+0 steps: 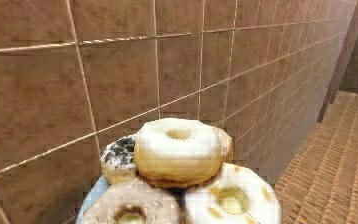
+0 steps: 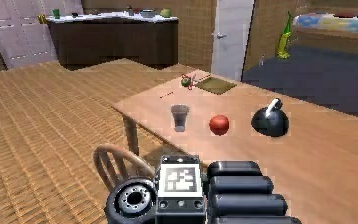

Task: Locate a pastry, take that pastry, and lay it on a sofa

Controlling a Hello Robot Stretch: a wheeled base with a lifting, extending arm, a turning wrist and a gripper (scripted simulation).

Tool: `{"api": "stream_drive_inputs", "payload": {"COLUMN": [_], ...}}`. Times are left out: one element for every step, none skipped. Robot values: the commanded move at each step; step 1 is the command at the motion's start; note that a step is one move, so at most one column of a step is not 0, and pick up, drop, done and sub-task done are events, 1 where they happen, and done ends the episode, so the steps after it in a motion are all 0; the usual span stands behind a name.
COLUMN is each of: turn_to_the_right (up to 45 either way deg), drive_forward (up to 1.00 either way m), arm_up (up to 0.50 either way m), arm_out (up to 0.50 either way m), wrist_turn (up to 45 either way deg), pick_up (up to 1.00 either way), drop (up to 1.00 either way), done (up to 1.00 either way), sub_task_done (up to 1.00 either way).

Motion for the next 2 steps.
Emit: {"api": "stream_drive_inputs", "payload": {"turn_to_the_right": [42.0, 0.0], "drive_forward": [0.00, 1.00], "arm_up": [0.00, 0.00], "arm_out": [0.00, 0.00], "wrist_turn": [0.0, 0.0], "pick_up": [0.00, 0.00], "drop": [0.00, 0.00], "done": [0.00, 0.00], "sub_task_done": [0.00, 0.00]}}
